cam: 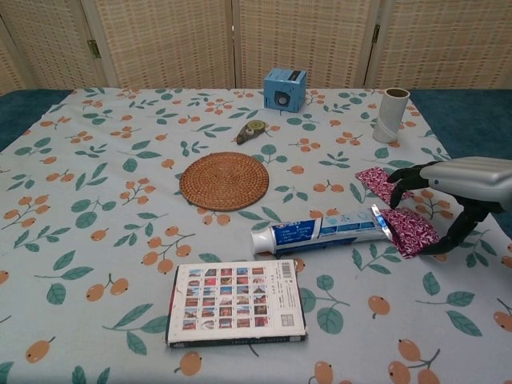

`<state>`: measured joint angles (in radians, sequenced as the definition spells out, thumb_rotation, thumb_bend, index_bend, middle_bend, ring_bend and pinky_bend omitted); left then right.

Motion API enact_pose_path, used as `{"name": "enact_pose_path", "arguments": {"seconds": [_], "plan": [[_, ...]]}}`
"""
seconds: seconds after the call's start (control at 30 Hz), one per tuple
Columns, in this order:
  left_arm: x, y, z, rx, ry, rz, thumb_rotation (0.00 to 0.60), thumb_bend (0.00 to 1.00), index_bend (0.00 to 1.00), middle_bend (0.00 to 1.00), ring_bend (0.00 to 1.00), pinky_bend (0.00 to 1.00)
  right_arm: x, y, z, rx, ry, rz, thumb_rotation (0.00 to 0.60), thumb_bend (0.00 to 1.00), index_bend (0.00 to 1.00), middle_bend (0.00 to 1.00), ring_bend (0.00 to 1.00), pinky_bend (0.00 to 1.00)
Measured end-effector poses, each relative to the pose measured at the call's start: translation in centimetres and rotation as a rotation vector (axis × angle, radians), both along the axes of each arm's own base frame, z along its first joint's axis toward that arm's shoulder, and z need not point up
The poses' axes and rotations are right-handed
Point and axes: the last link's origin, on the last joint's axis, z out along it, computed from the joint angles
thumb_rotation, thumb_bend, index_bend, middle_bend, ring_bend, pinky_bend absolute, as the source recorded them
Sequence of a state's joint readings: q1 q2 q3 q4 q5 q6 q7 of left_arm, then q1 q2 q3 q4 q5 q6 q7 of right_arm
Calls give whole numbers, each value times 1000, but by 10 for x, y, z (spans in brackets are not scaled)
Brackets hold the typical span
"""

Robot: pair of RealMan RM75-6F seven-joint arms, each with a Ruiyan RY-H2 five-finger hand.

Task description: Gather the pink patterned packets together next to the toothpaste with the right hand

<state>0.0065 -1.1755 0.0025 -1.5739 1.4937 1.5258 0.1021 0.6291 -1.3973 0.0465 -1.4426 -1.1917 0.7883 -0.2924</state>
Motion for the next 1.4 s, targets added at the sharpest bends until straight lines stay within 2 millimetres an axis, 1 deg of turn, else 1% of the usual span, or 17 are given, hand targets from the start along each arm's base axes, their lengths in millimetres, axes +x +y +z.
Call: {"name": "enact_pose_path", "arguments": {"seconds": [0.2, 0.4, 0.47, 0.57, 0.7, 0.9, 1.03, 1.2, 1.4], "plan": [[-1, 1, 0, -3, 0, 2, 600, 427, 244, 198, 202, 0, 3, 0, -2, -1, -2, 6, 472, 219, 202, 79, 0, 0], [-2, 1, -1, -4, 0, 3, 600, 427, 244, 198, 202, 0, 5, 2, -3, 4, -4, 8, 469, 219, 198, 79, 0, 0], [-2, 1, 0, -3, -3, 3, 600, 427, 244, 198, 202, 0, 6, 2, -2, -1, -12, 7, 470, 218, 198, 79, 0, 0], [-2, 1, 0, -3, -3, 4, 600, 427, 244, 198, 202, 0, 8, -3, 7, -30, -29, 6, 471, 219, 198, 79, 0, 0], [-2, 2, -1, -5, -2, 1, 600, 427, 243, 198, 202, 0, 12, -19, 26, -82, -22, 19, 469, 219, 198, 79, 0, 0], [1, 2, -1, -3, 0, -2, 600, 427, 244, 198, 202, 0, 20, -44, 31, -87, 16, 36, 470, 219, 198, 79, 0, 0], [2, 1, -1, -3, 3, 2, 600, 426, 243, 198, 202, 0, 22, -61, 29, -83, 46, 38, 470, 219, 198, 79, 0, 0], [2, 1, -1, -4, 7, 9, 600, 427, 244, 198, 202, 0, 24, -80, 20, -70, 91, 42, 472, 220, 198, 79, 0, 0], [1, 0, 0, -2, 10, 19, 600, 427, 244, 198, 202, 0, 28, -96, 7, -41, 140, 54, 470, 218, 197, 79, 0, 0]]}}
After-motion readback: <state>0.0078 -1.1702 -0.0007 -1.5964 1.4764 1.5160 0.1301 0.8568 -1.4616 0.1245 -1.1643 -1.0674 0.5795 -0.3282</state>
